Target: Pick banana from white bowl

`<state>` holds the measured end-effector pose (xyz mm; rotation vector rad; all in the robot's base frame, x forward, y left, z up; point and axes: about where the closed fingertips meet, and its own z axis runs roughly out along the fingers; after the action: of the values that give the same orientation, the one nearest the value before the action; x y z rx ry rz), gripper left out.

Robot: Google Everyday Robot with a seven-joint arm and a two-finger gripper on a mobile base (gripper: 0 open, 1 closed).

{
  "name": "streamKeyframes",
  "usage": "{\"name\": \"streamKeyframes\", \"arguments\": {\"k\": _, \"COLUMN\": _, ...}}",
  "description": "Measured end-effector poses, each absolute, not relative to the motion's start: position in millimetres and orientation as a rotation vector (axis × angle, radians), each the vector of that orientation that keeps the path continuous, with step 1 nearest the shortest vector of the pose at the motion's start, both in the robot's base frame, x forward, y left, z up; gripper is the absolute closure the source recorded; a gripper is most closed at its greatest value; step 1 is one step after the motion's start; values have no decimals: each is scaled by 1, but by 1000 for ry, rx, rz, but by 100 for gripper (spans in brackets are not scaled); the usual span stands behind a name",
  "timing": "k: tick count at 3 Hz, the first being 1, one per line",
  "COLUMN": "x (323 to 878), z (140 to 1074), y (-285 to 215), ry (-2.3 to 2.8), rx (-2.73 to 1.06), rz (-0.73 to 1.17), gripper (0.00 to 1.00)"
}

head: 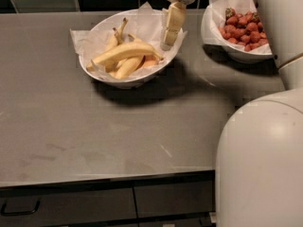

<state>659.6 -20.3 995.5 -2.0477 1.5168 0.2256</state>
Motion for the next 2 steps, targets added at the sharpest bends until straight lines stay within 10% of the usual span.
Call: {"name": "streamKeyframes", "arguments": {"k": 2, "x": 666, "z": 998, "y": -16, "ry": 1506, "rx": -2029, "rz": 216, "gripper": 8}}
